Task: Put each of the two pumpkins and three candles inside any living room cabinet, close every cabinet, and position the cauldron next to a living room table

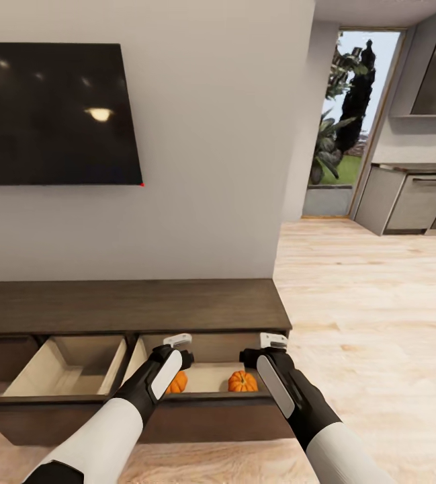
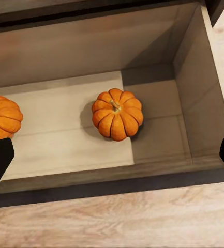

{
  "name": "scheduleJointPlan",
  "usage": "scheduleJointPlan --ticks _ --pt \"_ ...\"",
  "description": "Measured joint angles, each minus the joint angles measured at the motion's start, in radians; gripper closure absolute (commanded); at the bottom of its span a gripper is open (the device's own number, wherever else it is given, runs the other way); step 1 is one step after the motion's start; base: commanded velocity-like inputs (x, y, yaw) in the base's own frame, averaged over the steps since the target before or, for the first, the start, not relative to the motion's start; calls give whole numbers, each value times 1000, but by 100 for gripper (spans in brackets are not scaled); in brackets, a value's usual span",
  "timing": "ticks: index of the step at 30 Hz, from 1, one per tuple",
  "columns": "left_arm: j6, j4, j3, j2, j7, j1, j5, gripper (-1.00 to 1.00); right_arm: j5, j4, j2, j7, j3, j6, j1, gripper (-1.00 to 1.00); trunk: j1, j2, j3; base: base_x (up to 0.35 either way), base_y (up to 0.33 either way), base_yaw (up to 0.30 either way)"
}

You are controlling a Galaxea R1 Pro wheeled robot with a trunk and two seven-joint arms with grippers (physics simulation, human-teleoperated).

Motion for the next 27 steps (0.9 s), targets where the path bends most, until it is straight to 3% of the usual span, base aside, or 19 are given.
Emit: scheduleJointPlan --ticks 2,27 --pt "-1 0 0 0 0 0 0 -100 0 0 0 0 0 0 0 -100 -7 14 6 -295 0 0" --pt "-9 0 2 0 -3 0 0 -100 0 0 -1 0 0 0 0 -100 -4 7 3 -340 0 0"
